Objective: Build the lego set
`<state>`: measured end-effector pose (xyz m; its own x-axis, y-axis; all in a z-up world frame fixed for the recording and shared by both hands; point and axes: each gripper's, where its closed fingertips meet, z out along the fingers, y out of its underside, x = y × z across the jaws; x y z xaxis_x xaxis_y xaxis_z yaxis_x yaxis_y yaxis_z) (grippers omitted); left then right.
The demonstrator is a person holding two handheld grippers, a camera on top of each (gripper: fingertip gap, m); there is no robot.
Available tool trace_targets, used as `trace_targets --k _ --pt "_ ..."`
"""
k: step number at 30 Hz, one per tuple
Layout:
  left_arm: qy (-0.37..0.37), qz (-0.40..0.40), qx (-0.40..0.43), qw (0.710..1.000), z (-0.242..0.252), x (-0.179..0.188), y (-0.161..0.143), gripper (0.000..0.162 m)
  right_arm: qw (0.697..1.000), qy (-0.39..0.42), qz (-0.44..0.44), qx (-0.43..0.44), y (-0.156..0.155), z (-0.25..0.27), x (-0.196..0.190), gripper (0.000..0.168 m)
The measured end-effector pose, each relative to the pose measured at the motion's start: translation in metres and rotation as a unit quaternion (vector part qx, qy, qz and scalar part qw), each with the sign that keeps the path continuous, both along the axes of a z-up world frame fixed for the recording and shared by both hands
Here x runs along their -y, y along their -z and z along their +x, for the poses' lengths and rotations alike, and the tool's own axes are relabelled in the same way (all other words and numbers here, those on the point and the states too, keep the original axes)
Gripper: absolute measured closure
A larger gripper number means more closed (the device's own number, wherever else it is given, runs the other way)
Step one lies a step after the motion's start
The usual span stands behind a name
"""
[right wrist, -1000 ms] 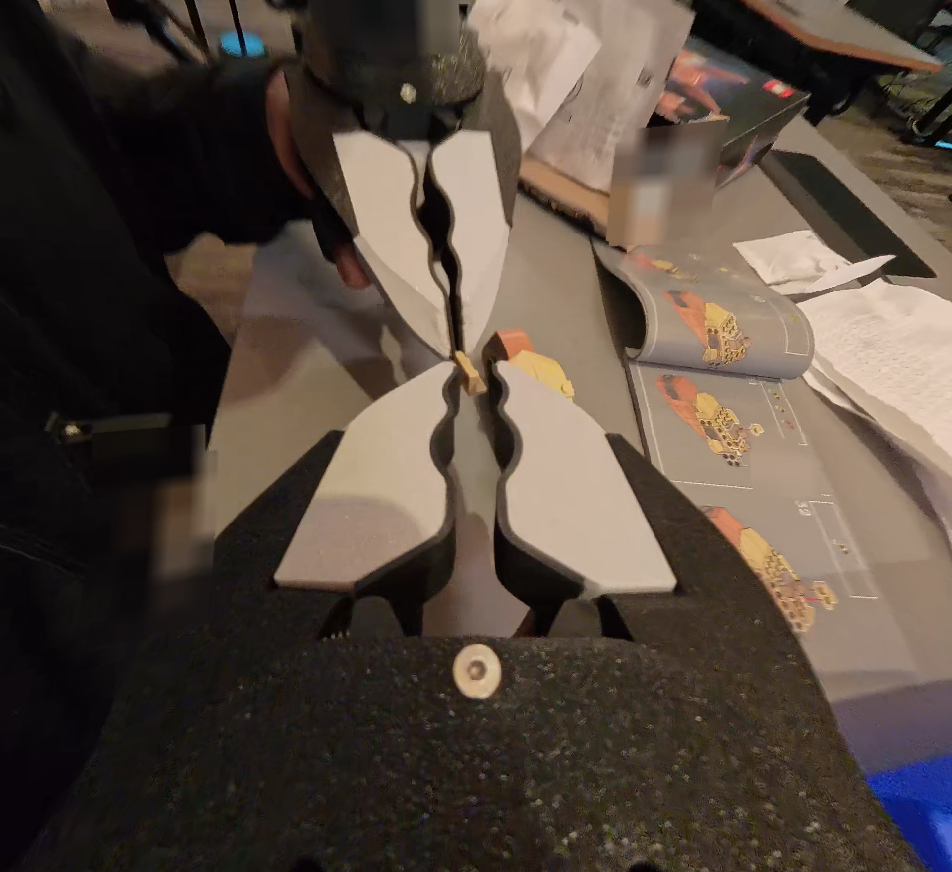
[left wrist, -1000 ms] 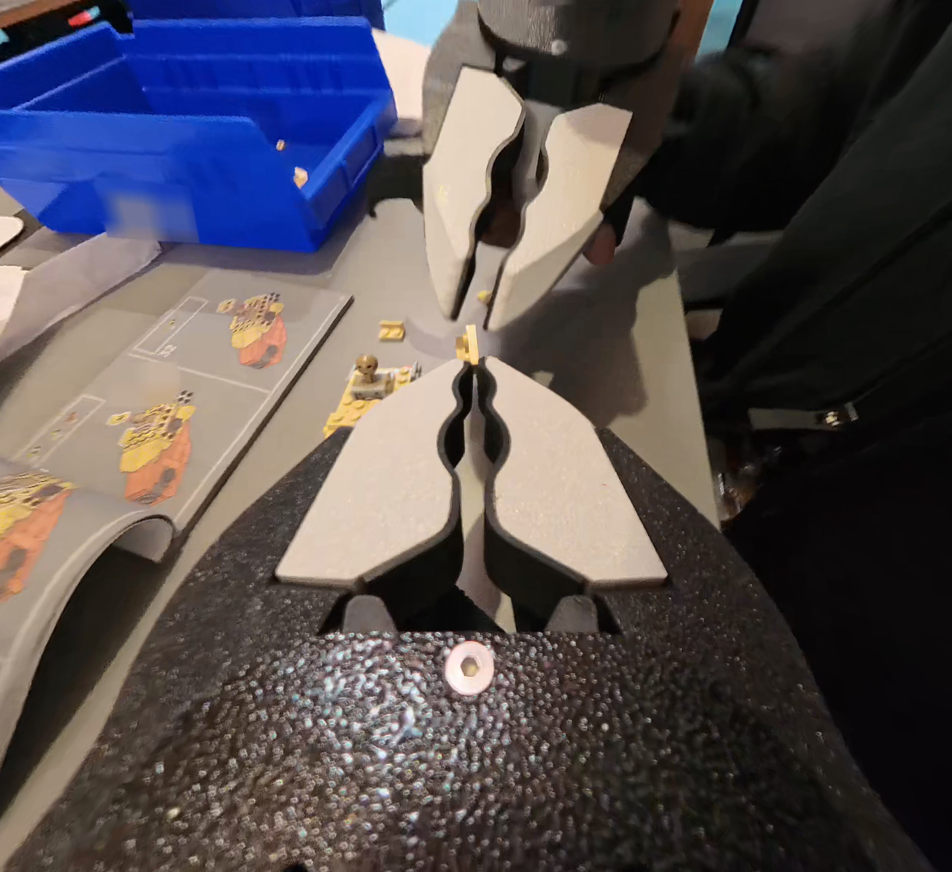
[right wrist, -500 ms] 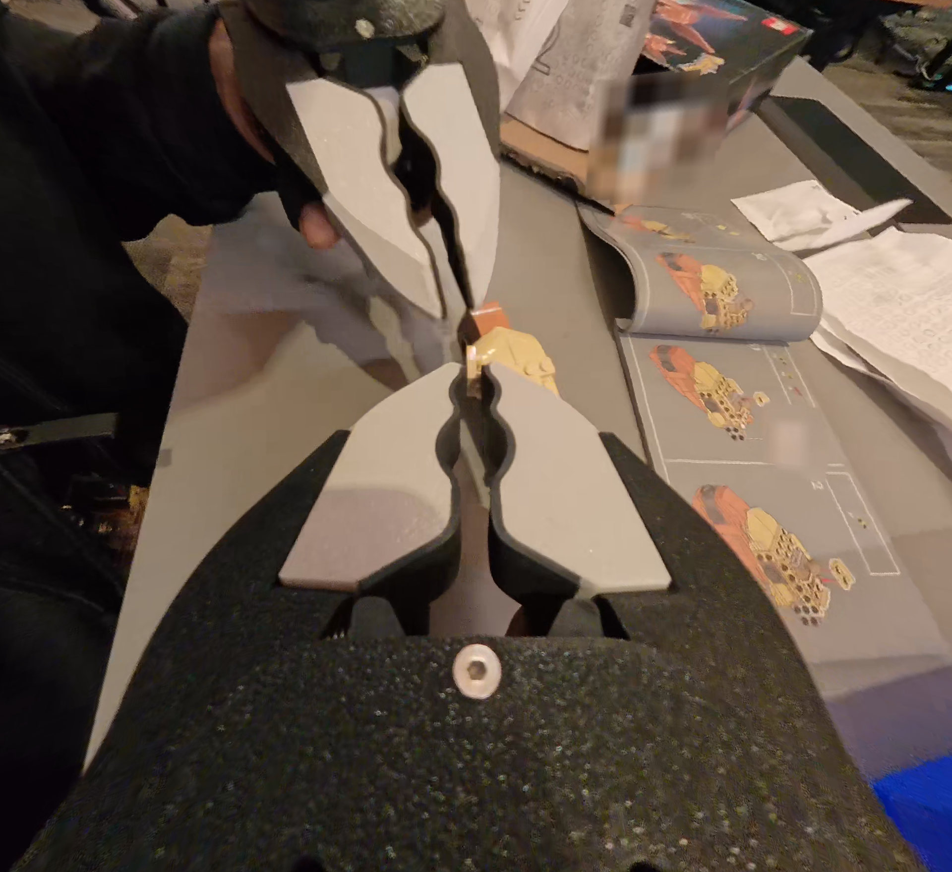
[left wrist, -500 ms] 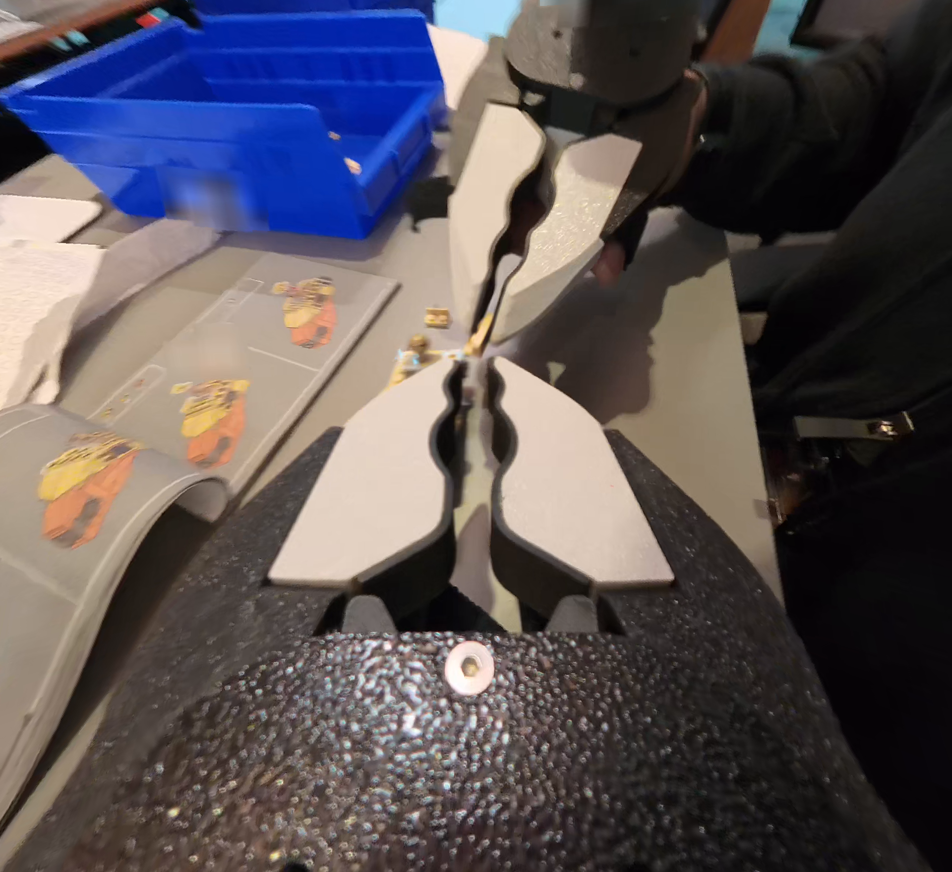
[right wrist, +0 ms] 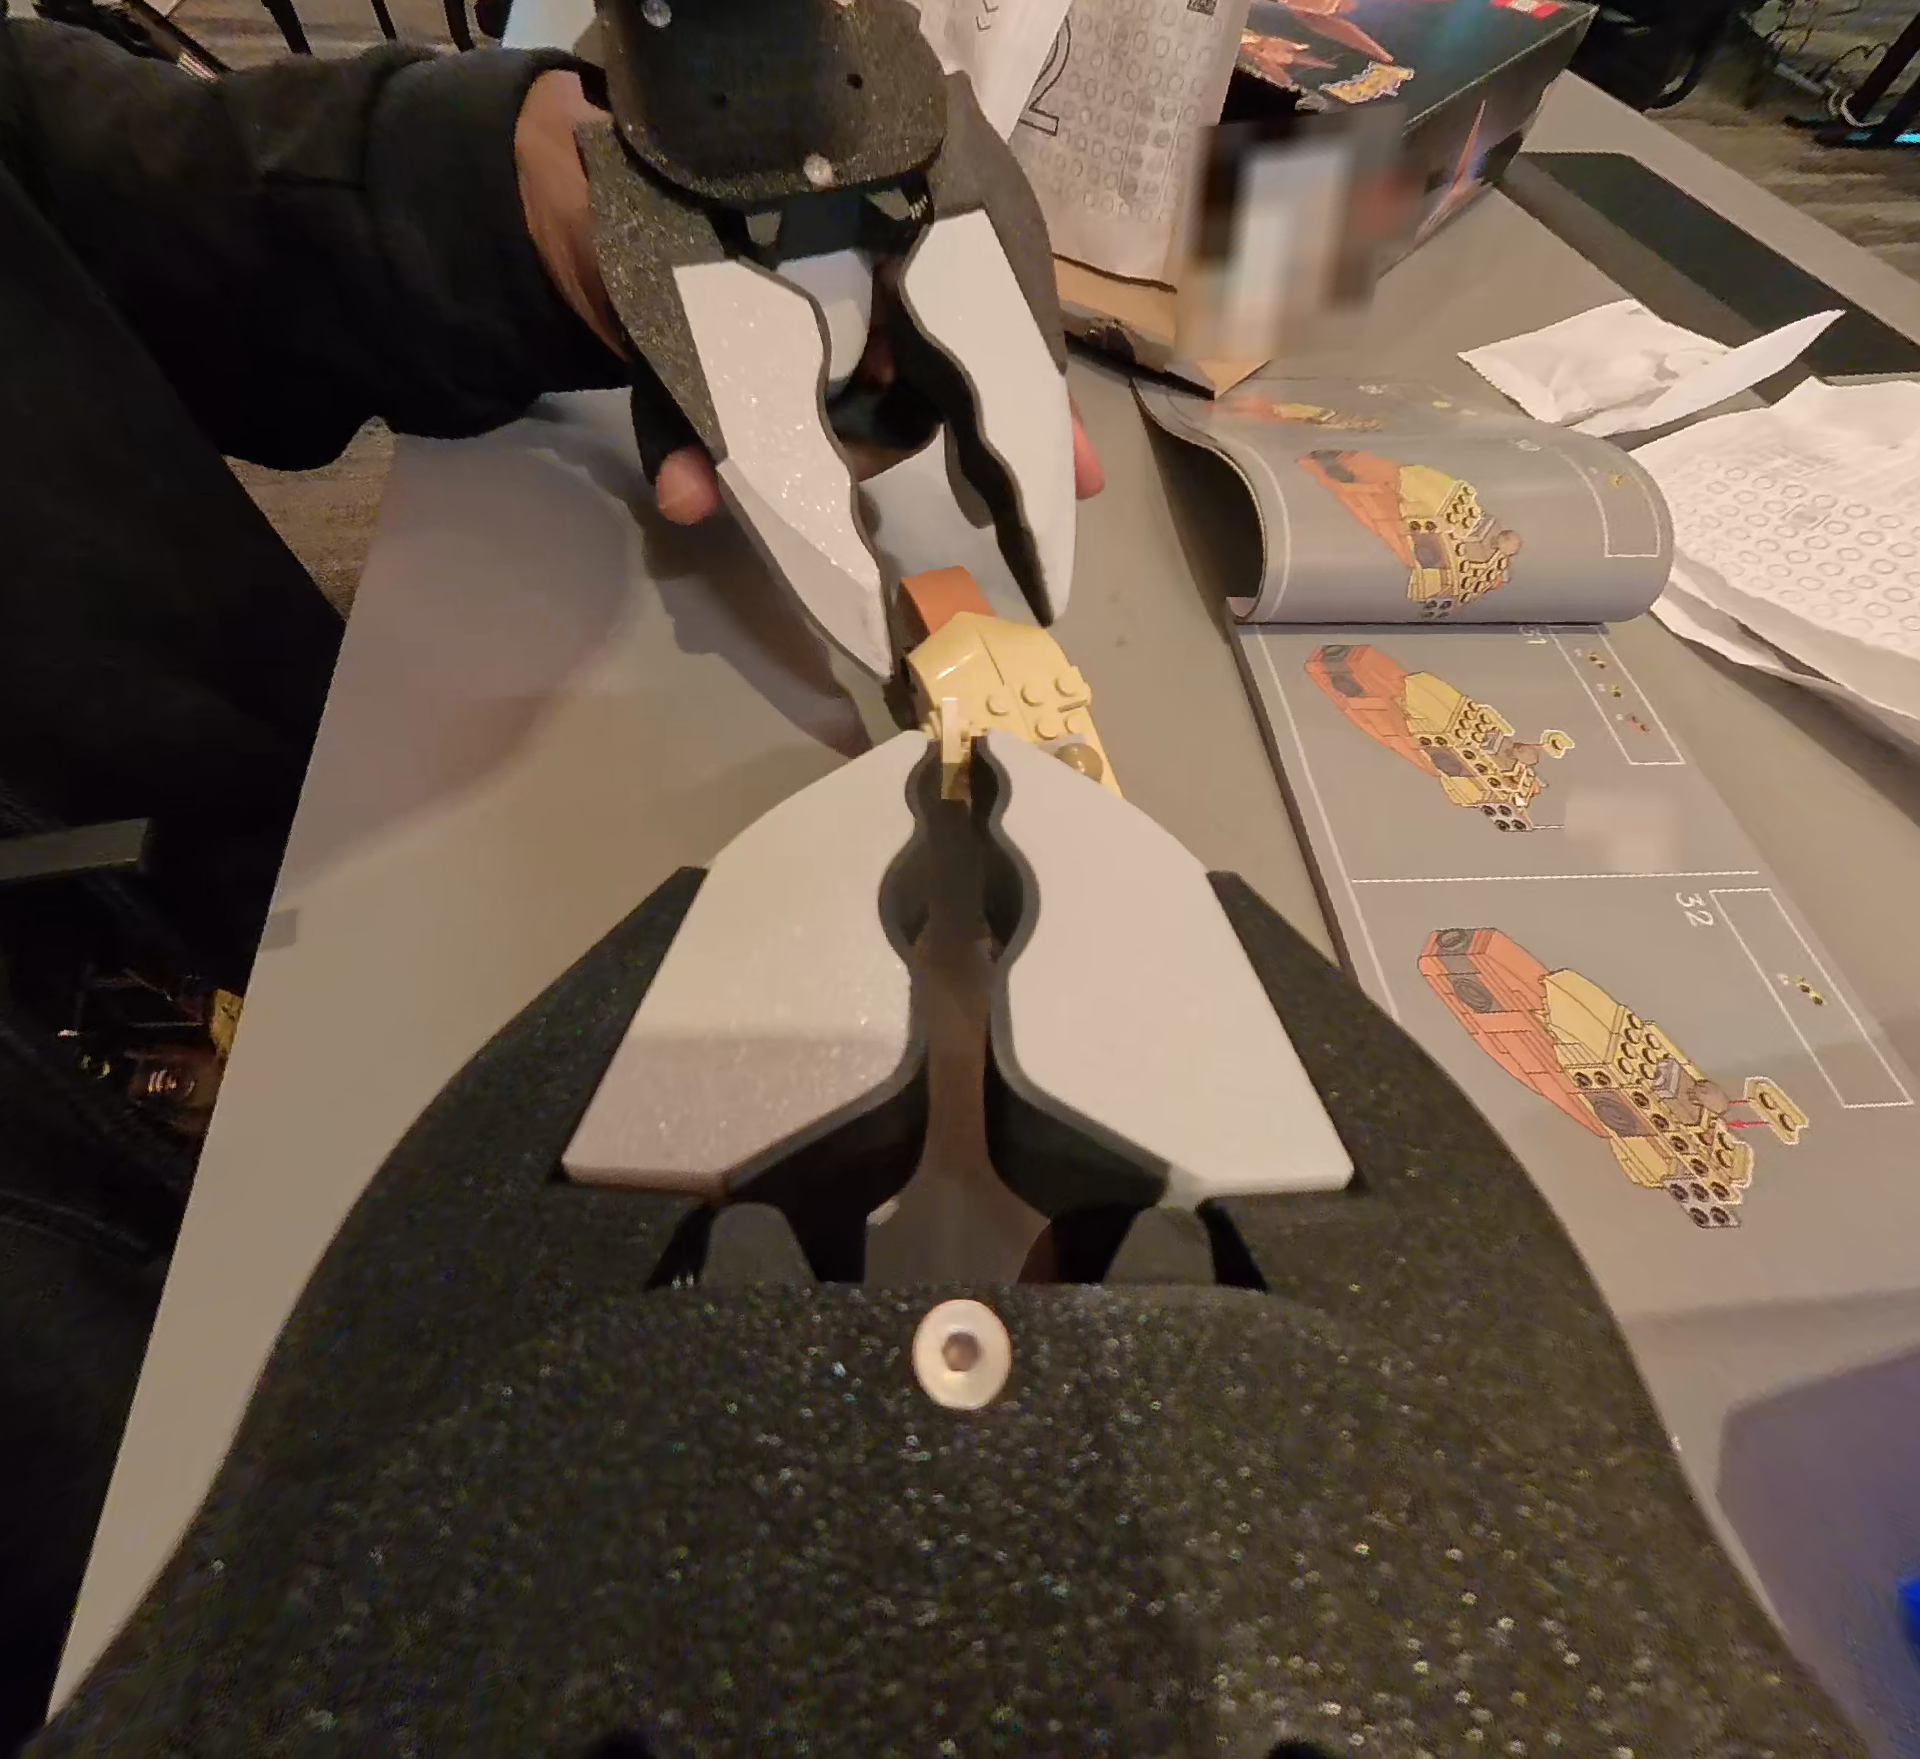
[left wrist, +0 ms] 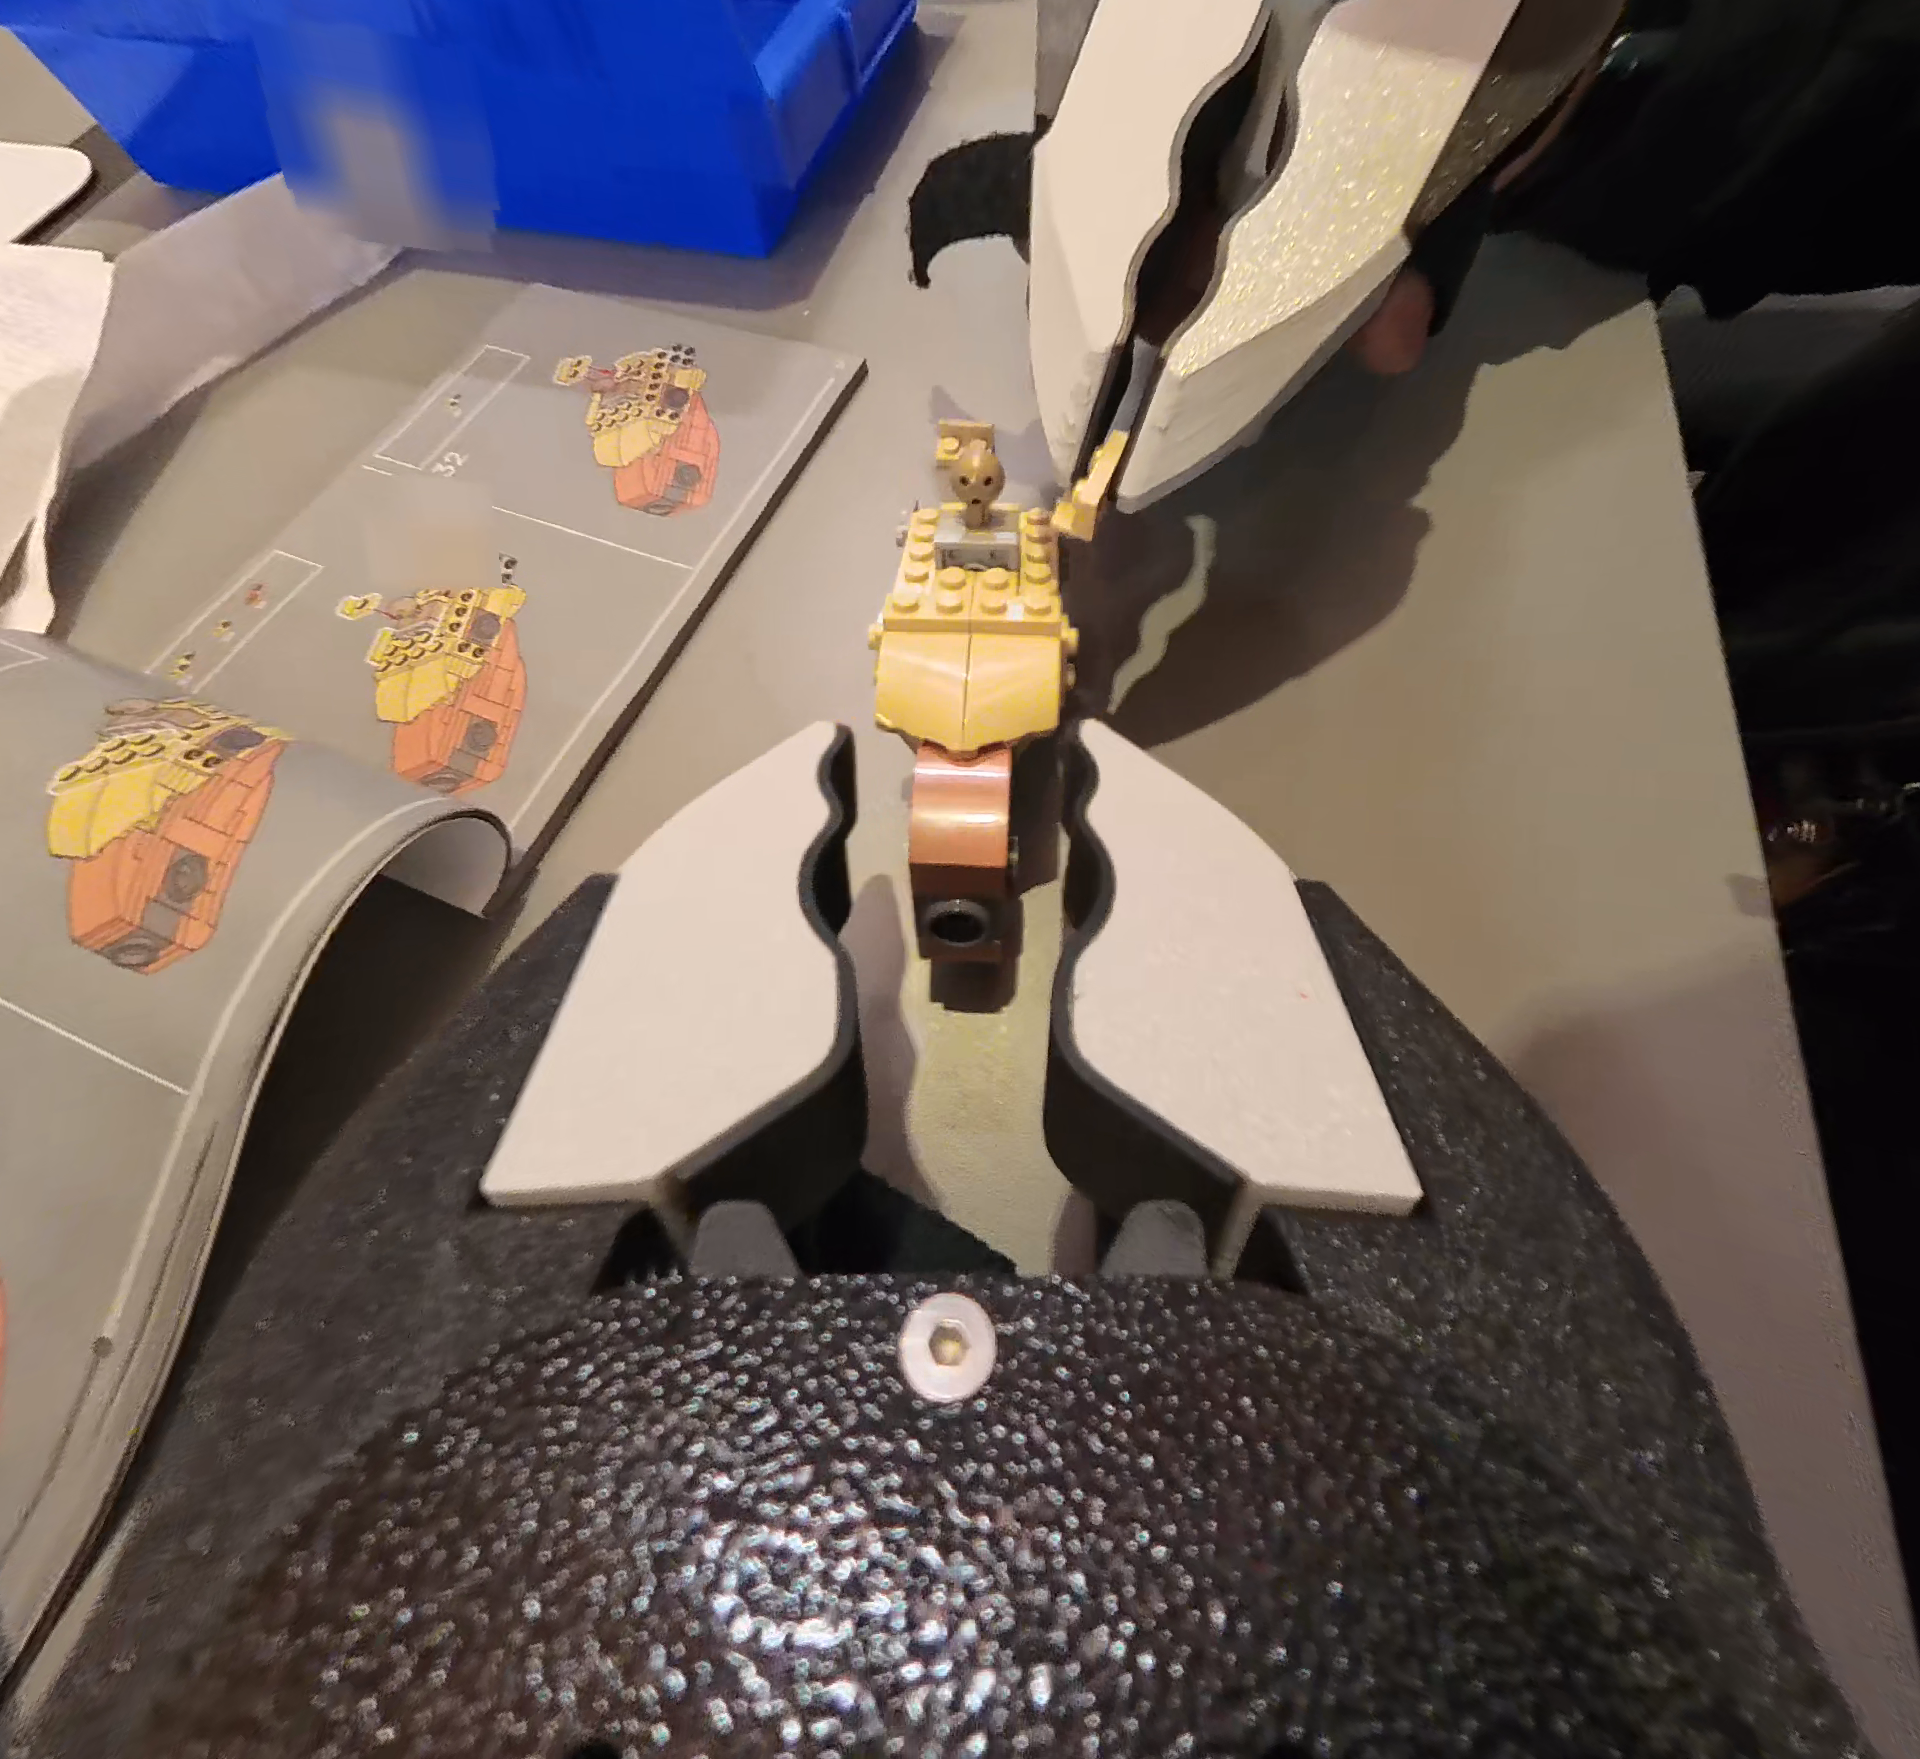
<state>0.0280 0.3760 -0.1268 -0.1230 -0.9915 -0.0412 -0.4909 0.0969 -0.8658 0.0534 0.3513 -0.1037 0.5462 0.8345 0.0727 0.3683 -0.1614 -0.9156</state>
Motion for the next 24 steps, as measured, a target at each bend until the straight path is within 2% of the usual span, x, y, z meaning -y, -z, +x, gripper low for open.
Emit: trace_targets --k 7,11,24 --pt "0.007 0.011 -0.025 1.0 0.002 -0.003 0.01 0.128 1.0 -0.004 -0.007 -0.001 0.003 0.0 -0.001 0.164" --pt "0.029 0.009 -0.048 0.998 0.003 0.0 0.017 0.144 1.0 -0.004 -0.01 0.016 0.007 -0.001 -0.002 0.164" --pt "0.047 -0.008 -0.06 0.997 0.002 0.004 0.02 0.144 0.999 -0.025 -0.013 0.02 0.009 -0.003 -0.002 0.164"
